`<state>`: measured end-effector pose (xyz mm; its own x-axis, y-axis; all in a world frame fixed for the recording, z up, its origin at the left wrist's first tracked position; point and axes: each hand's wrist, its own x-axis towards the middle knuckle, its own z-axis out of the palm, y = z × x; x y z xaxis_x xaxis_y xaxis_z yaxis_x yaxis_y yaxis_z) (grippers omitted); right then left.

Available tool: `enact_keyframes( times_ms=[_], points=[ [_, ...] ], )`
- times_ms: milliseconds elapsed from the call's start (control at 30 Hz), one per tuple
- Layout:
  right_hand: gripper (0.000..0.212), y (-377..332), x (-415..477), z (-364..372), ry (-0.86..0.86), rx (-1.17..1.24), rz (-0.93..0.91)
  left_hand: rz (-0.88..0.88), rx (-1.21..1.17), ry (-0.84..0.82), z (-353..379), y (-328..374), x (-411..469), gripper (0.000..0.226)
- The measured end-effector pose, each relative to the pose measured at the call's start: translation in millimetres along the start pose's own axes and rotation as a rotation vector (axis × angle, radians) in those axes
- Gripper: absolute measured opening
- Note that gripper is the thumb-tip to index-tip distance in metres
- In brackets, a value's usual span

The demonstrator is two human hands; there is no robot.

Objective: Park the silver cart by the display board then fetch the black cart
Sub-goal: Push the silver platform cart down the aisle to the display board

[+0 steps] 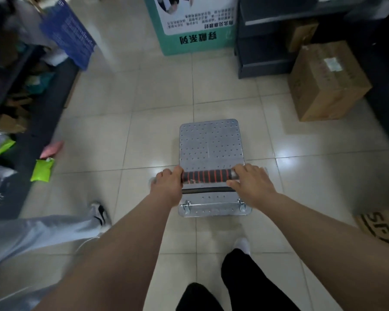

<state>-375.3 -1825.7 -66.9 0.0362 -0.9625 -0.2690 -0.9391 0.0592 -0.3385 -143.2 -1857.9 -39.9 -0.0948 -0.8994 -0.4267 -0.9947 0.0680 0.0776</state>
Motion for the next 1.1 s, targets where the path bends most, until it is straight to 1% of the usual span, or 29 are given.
enact_keyframes(
  times_ms=[167, 333, 533, 733, 833, 933, 1100],
  points=[
    [0.034, 8.9, 80.6, -39.3, -0.092, -0.026, 0.009, -0.014, -0.011, -0.024, -34.9, 15.7, 70.2, 0.029],
    [0.030, 32.5, 164.4, -73.3, -0.062, -0.044, 0.046, -0.006, -0.030, -0.040, -67.9, 39.9, 152.1, 0.027],
    [0.031, 54.0, 304.9, -118.4, 0.023, -0.012, 0.064, 0.033, -0.109, -0.041, -118.4, 58.0, 286.9, 0.022],
    [0.038, 58.9, 423.9, -155.9, -0.045, 0.012, 0.085, 0.049, -0.150, -0.118, -166.6, 61.4, 392.5, 0.022],
    [0.035, 60.5, 473.3, -172.0, -0.041, 0.011, 0.060, 0.034, -0.127, -0.098, -186.3, 63.1, 436.4, 0.024],
    [0.037, 60.3, 530.0, -190.8, -0.062, -0.004, 0.025, 0.006, -0.107, -0.083, -210.4, 63.5, 484.6, 0.026],
    [0.040, 65.3, 622.2, -221.4, -0.101, -0.075, -0.096, -0.125, -0.111, -0.058, -251.9, 70.8, 556.9, 0.028]
  ],
)
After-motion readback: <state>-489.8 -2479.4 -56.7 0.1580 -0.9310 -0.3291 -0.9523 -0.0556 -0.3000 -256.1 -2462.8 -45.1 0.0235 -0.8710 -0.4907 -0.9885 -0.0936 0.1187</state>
